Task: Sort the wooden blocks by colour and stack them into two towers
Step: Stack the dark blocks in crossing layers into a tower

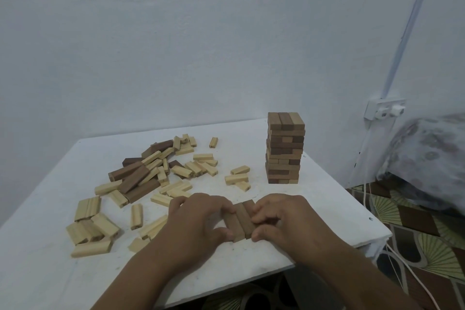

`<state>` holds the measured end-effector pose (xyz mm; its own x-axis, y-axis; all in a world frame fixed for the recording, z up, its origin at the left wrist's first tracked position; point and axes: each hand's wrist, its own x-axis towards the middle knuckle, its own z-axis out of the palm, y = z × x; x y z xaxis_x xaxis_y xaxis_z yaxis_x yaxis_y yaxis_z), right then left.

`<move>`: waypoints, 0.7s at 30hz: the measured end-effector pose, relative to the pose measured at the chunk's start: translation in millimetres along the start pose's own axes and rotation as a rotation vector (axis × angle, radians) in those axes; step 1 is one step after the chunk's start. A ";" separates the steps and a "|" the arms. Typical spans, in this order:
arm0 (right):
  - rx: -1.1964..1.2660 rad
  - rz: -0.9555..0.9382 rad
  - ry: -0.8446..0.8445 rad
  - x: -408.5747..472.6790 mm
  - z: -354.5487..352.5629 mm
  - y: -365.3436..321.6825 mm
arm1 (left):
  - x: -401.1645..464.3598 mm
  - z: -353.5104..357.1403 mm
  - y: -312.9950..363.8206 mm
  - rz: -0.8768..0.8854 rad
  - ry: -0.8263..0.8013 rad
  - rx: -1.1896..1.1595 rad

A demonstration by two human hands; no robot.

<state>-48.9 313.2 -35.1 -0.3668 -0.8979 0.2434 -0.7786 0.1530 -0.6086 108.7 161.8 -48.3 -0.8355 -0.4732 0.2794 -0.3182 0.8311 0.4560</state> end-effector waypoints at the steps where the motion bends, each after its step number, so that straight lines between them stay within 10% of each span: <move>1: -0.002 -0.008 0.001 0.5 0.6 0.1 | 0.1 -0.4 -0.8 0.006 -0.001 0.006; 21: -0.078 0.001 0.030 -2.7 14.8 -9.2 | 4.2 -4.5 2.7 0.058 0.032 0.030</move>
<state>-33.2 308.1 -41.3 -0.3813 -0.8854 0.2659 -0.8150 0.1862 -0.5487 106.3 160.7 -42.1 -0.8384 -0.4328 0.3313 -0.2838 0.8656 0.4126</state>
